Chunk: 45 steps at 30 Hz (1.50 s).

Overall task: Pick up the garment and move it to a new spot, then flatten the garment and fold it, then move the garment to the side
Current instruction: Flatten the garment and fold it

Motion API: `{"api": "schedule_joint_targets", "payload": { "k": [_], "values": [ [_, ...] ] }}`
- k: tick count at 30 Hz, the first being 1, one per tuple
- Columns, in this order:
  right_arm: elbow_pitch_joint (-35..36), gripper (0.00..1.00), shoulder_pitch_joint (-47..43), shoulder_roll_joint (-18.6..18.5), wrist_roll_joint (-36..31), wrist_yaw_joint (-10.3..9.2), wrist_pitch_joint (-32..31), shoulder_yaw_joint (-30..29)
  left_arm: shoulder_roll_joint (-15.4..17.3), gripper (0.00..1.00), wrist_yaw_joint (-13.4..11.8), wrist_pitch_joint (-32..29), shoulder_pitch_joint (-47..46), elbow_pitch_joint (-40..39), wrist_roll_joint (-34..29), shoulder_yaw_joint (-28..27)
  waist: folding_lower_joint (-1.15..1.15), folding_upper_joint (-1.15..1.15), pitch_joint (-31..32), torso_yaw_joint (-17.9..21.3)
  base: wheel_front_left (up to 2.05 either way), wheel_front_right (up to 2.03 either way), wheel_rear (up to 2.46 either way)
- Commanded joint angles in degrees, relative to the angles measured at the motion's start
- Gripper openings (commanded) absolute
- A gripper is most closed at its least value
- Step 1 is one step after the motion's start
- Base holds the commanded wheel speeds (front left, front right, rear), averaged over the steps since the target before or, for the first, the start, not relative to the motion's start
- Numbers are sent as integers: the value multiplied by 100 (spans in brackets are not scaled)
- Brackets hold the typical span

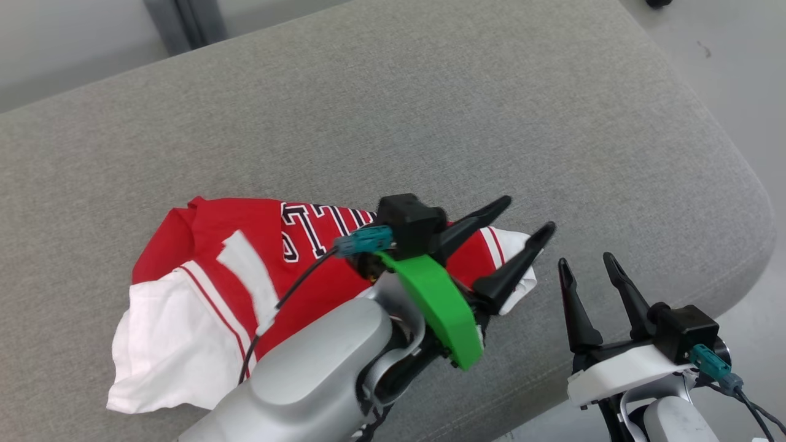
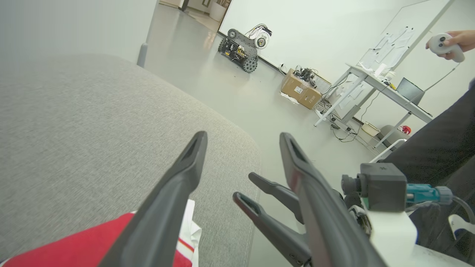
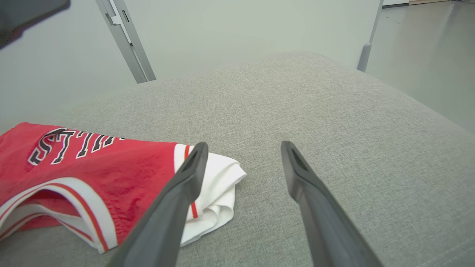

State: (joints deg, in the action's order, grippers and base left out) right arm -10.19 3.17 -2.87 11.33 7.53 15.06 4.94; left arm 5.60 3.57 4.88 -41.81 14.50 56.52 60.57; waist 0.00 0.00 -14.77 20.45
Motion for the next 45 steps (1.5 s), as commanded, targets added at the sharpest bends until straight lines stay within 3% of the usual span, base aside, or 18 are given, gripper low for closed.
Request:
{"api": "schedule_joint_targets", "payload": {
  "k": [1,5,11,16,28,42,43,44,45],
  "values": [
    [11,100,-74,-3,-44,-8,19,-13,180,100,-128,119,234,-124,74,-120,0,0,233,-301,0,0,0],
    [-6,100,-175,-5,-125,-8,18,-59,728,100,-580,493,820,-572,211,-524,0,0,361,-554,0,0,0],
    [-14,100,-324,-6,-229,-8,19,-110,1566,100,-1521,941,1795,-728,140,-1338,0,0,545,-877,0,0,0],
    [-13,100,-427,-5,-315,-8,19,-134,1842,100,-1971,1022,2537,-679,178,-1874,0,0,659,-1085,0,0,0],
    [-25,100,-593,-7,-489,-8,18,-161,1953,100,-2111,931,3531,-582,631,-2410,0,0,764,-1432,0,0,0],
    [-24,100,-527,-6,-489,-8,19,-95,1612,100,-1510,616,3699,-388,1452,-2609,0,0,729,-1393,0,0,0],
    [-24,100,-537,-6,-489,-8,19,-97,1611,40,-1462,605,3687,-372,1498,-2627,0,0,723,-1386,0,0,0],
    [-26,100,-541,-6,-488,-8,19,-96,1606,9,-1437,603,3675,-360,1515,-2637,0,0,720,-1379,0,0,0],
    [-31,100,-541,-6,-485,-8,19,-97,1597,0,-1386,606,3654,-348,1528,-2644,0,0,716,-1370,0,0,0]
  ]
}}
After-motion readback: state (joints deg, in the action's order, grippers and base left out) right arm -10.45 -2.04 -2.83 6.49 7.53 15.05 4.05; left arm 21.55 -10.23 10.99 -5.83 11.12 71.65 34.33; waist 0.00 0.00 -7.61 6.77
